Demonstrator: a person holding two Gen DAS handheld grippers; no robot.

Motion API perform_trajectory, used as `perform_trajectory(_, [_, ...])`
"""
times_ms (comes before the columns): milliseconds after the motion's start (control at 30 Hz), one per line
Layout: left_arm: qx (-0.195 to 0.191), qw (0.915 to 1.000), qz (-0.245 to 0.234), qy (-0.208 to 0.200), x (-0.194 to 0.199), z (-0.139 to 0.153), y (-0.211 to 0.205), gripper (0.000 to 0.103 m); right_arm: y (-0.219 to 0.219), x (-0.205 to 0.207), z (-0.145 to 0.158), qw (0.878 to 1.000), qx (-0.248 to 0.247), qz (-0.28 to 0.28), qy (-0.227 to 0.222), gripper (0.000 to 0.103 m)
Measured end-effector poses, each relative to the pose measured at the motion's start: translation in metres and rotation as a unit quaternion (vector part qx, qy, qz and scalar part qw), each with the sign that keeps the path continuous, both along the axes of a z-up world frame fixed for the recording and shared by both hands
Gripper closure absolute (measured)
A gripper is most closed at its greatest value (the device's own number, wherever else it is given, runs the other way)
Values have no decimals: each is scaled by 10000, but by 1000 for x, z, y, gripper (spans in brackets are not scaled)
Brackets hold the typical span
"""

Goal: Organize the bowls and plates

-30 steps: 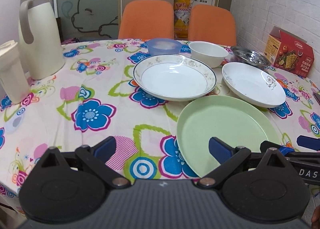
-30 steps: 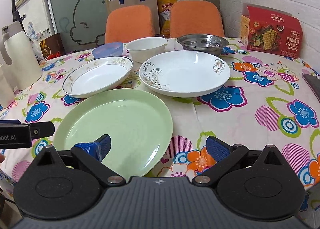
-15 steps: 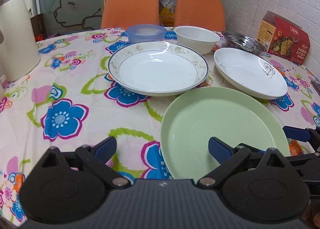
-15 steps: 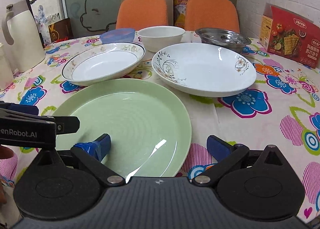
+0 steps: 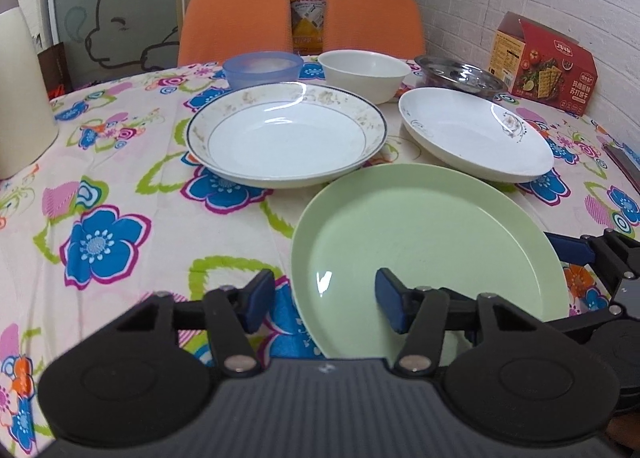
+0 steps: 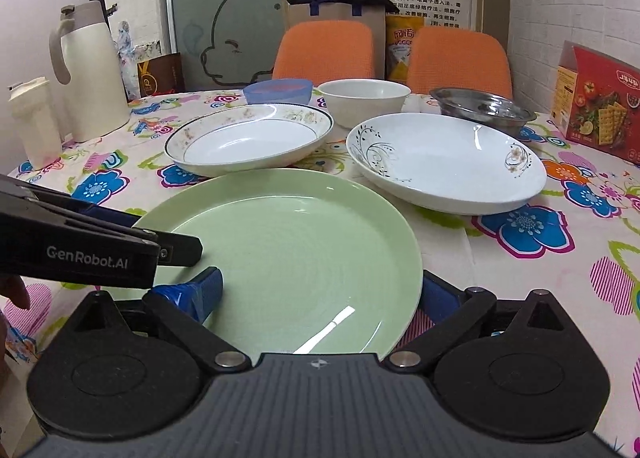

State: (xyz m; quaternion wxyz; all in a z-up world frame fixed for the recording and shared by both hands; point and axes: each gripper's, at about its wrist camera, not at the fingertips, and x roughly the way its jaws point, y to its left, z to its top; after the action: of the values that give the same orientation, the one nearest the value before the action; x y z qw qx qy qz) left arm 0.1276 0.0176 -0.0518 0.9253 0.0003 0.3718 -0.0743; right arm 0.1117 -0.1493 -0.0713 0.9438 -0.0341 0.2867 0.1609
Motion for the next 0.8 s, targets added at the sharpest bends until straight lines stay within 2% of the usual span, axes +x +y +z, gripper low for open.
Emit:
perform_trajectory(33, [-33, 10000, -5, 13, -1, 1, -2, 60, 1, 0, 1, 10000, -5, -46, 16, 15])
perform_trajectory(67, [8, 10000, 86, 16, -1, 2, -5, 62, 3, -1, 2, 9999, -24, -100, 13, 16])
perform_trajectory(167, [-16, 9997, 247, 71, -1, 4, -4, 63, 8, -10, 4, 9999, -77, -113, -31, 16])
perform_trajectory(333, [-179, 9989, 412, 102, -14, 14, 20, 63, 23, -20, 17, 9998, 102, 37, -184, 16])
perform_trajectory(467, [2, 9966, 822, 72, -26, 18, 50, 64, 55, -17, 17, 9986, 294, 434, -82, 16])
perform_trajectory(600, [4, 9926, 1197, 180, -31, 15, 89, 64, 90, -14, 14, 9959, 311, 846, 20, 16])
perform_trajectory(733, [-114, 9915, 1271, 264, -29, 7, 107, 66, 106, -13, 6, 9955, 143, 930, 142, 15])
perform_trajectory(800, [36, 9920, 1243, 194, -27, 7, 104, 66, 107, -12, 4, 9958, 81, 894, 167, 15])
